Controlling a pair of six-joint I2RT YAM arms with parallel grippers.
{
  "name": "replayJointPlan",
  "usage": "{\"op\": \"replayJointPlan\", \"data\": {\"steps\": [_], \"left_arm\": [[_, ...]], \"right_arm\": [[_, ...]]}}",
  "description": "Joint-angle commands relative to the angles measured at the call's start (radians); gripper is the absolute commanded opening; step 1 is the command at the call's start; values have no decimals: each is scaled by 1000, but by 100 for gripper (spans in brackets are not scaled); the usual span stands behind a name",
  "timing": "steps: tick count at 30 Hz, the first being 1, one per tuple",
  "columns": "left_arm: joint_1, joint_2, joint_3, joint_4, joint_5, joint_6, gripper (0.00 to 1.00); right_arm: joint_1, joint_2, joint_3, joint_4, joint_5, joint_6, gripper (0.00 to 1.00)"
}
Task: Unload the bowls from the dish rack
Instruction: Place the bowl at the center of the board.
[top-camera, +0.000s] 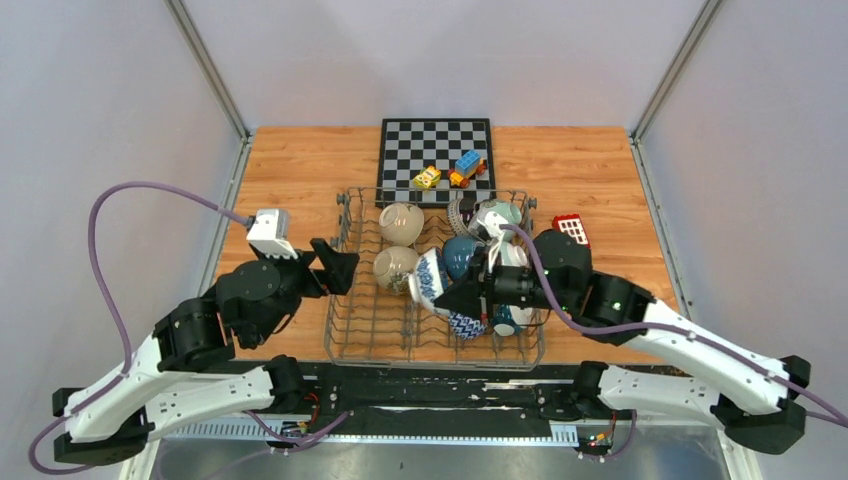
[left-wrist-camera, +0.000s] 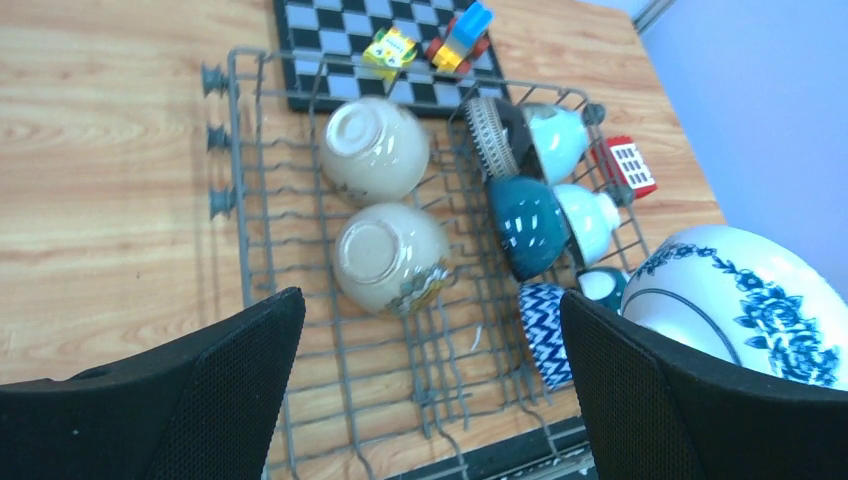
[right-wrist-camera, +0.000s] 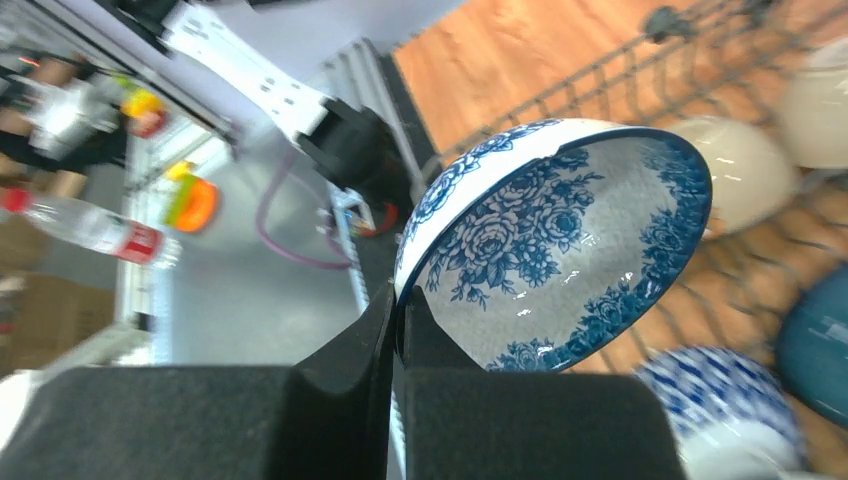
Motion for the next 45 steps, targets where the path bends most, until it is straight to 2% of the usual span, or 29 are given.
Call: {"op": "replayJointPlan", "data": {"steps": [1,5,11,16,19,23,29,36,45], "left_arm": [[-6,111,135,101,45,158,100],[-6,228,280,83,179,290,100],[-7,372,434,1,334,344,100],[-6,360,381,88,569,382,100],[-6,351,361,112,609,358,100],[-6,370,377,83,626,342,100],[-7,319,314,184,615,399,100],[-6,569,536,-130,643,354,100],[-7,573,504,-155,707,354,95]], "right_arm": [[82,-23,175,-465,215,-278,0],[257,18,299,-632,488,-403,0],[470,78,376,-741,780,-545,0],[637,111,369,-767,956,-674,0],[712,133,367,-783,1038,-732,0],[761,177,384,-832,1074,-778,0],[773,237,398,-901,1052,-803,0],[772,317,461,-975,1026,-823,0],[768,355,462,-985,994,-828,0]]}}
